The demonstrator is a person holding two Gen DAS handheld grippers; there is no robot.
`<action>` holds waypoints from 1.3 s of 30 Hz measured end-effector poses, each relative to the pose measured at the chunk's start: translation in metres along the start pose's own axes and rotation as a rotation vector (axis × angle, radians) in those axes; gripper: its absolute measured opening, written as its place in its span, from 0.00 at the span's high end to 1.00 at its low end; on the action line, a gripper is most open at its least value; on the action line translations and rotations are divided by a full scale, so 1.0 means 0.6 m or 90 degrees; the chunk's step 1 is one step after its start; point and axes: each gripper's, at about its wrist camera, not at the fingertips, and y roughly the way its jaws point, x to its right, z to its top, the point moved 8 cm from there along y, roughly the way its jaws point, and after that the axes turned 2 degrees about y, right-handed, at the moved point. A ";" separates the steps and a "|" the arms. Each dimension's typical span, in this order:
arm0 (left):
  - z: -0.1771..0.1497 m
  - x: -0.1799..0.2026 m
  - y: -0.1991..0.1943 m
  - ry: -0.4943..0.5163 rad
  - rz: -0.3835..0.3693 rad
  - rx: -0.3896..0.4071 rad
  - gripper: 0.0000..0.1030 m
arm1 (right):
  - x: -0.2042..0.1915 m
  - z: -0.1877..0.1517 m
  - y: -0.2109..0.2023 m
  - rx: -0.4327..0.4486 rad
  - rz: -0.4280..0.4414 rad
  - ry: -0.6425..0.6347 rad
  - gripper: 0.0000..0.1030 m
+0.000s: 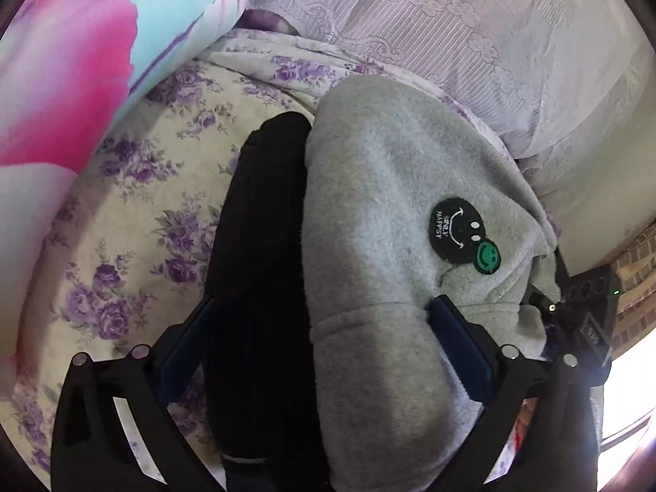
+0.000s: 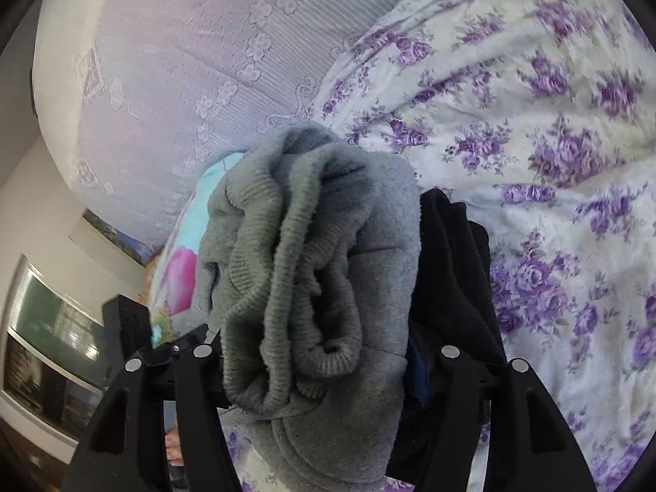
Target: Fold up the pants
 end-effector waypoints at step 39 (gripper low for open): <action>-0.205 0.132 -0.240 0.192 0.319 0.287 0.05 | -0.143 -0.223 -0.253 0.431 -0.300 -0.223 0.04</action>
